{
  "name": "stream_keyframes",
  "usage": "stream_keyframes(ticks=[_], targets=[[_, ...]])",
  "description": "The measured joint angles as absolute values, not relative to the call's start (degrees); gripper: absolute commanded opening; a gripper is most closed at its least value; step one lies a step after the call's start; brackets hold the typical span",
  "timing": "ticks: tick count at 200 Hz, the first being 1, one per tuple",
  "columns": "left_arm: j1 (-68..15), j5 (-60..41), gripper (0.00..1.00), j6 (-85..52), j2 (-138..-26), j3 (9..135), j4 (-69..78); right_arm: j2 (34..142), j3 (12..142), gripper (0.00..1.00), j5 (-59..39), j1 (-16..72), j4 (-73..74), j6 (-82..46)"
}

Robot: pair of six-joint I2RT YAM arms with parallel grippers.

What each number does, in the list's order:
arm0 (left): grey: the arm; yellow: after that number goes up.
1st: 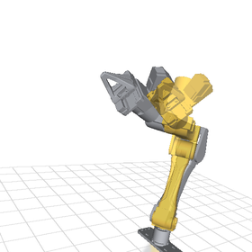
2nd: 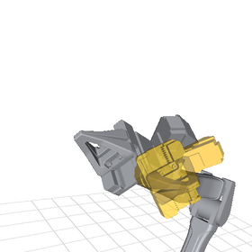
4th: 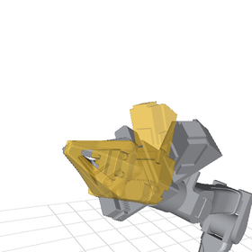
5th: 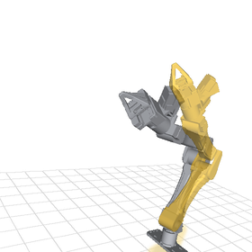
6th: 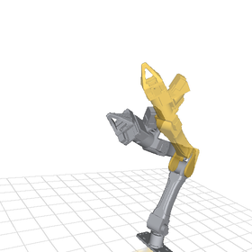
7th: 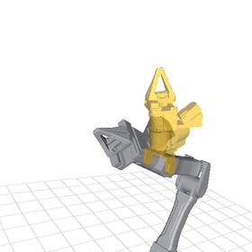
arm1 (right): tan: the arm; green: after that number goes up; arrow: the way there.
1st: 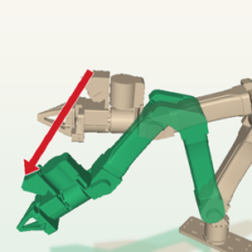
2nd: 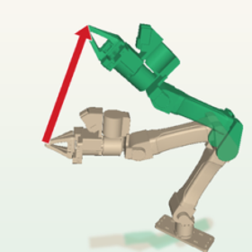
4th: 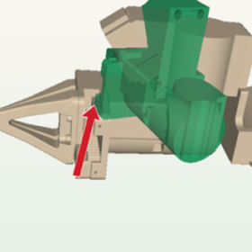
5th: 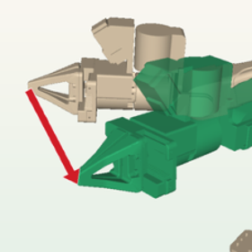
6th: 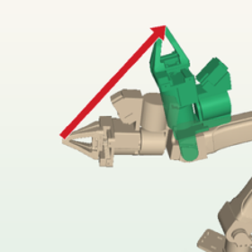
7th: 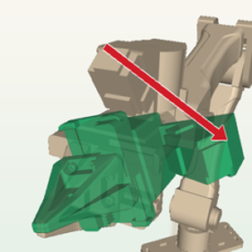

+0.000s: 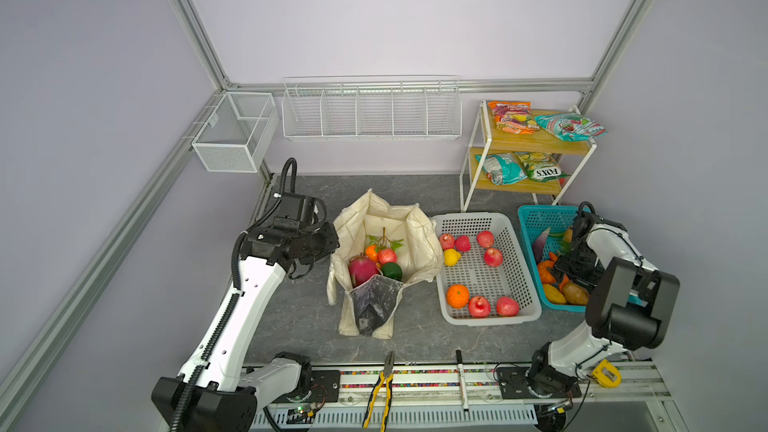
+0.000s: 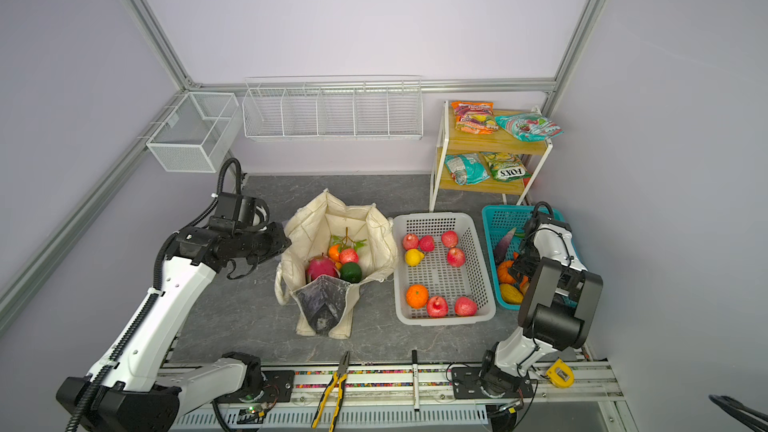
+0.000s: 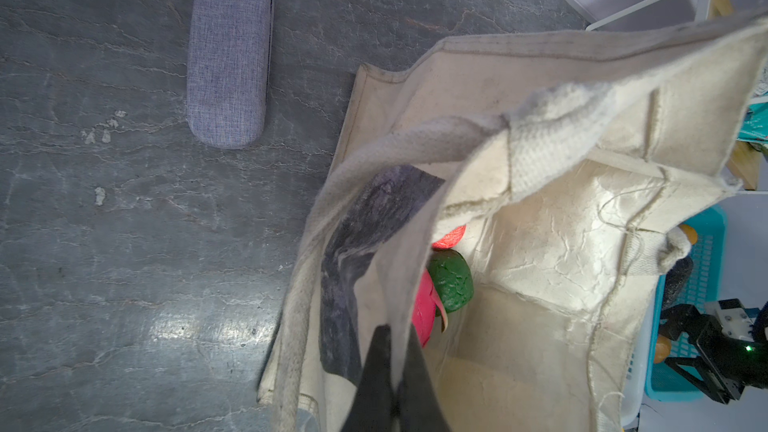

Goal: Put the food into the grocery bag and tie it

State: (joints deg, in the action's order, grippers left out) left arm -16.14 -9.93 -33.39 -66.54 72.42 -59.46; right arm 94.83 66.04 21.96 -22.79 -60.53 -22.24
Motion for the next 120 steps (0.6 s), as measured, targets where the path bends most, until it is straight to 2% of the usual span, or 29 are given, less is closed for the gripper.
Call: stream_keyframes(ticks=[60,94,120], targets=[[-16.14,-9.93,0.00,-33.41,-66.59,72.42,-59.42,97.93,66.06,0.91,22.00,-22.90,-60.55,-22.26],[-16.14,-9.91,0.00,-33.43,-66.65,72.42,-59.42,98.39,66.06,1.00,21.98,-22.92,-60.53,-22.46],[-16.14,-9.91,0.00,-33.58,-66.67,72.42,-59.40,98.39,66.06,0.92,21.96,-23.14,-60.51,-22.41]])
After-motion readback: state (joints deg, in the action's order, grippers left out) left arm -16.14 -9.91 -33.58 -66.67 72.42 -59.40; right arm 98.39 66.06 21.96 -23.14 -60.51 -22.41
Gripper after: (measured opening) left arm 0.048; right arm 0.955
